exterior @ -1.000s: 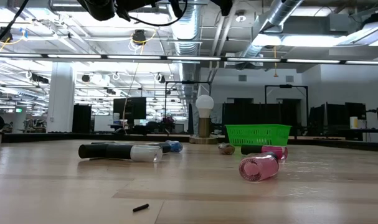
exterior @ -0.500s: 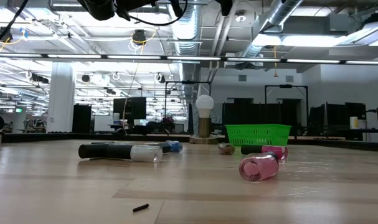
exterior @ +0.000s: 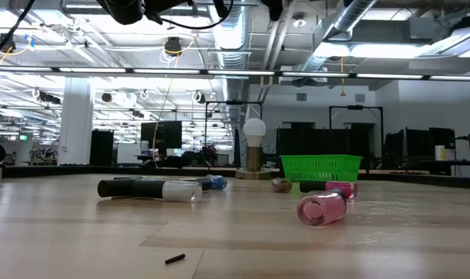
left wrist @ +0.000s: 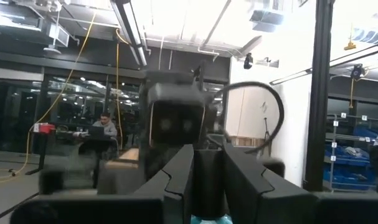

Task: Pick & Place Nail Polish
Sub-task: Put the light blue nail polish bottle into the green bin, then put the blue nail polish bottle into the green bin

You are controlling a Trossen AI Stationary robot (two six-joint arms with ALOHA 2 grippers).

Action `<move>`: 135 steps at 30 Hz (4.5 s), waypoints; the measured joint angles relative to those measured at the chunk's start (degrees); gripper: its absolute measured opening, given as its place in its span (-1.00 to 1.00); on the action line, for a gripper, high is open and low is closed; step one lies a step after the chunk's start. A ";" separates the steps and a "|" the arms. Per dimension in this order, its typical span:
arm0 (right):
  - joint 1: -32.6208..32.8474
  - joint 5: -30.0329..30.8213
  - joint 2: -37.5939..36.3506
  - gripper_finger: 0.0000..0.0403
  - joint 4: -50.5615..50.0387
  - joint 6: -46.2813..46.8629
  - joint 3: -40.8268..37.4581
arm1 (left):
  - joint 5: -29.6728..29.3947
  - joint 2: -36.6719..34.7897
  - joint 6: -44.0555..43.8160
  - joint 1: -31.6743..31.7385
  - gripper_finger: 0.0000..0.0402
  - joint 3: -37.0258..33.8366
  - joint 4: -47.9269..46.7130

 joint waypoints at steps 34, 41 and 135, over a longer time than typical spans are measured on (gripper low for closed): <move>-0.69 -0.39 1.87 -0.54 1.56 -0.13 0.85 | -0.10 0.00 -3.19 -0.04 -0.62 0.04 -1.03; -2.26 -0.23 -0.13 -0.73 -2.49 0.07 0.85 | -0.26 0.02 -4.40 0.00 -0.26 0.02 -0.82; -6.49 21.96 -7.90 0.04 -56.66 5.13 4.10 | 13.42 18.89 39.74 1.70 0.22 -9.10 -47.36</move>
